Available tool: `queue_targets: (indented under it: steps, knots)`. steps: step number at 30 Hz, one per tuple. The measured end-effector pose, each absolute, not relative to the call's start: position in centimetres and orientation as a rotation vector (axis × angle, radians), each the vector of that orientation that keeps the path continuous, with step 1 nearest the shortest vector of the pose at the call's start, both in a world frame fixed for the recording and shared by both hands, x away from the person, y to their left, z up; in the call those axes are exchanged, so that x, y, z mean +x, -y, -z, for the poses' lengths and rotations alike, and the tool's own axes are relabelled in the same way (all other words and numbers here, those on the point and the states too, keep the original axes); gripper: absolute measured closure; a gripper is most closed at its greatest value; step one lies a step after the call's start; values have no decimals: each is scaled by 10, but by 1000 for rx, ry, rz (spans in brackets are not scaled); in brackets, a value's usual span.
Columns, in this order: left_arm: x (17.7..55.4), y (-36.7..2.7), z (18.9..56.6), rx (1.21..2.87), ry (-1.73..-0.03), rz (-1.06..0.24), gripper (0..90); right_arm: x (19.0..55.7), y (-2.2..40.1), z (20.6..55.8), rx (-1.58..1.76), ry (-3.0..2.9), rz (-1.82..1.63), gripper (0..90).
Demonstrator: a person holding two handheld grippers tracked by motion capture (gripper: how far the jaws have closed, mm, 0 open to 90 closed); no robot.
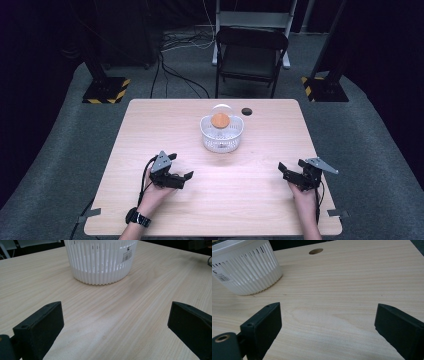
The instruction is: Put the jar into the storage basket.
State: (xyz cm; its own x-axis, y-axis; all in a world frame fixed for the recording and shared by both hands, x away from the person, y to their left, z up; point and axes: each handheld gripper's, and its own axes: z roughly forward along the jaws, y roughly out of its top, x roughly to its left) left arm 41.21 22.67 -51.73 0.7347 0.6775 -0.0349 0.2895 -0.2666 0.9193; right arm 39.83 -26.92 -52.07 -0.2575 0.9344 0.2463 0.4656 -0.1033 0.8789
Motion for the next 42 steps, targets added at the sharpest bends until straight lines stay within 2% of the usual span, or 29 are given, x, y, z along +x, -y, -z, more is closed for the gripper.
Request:
queue_targets:
  steps: [42]
  knots:
    - [412,-237,522,1815,-787,-431,3,398,268,520,1523,-1709,-1329,64]
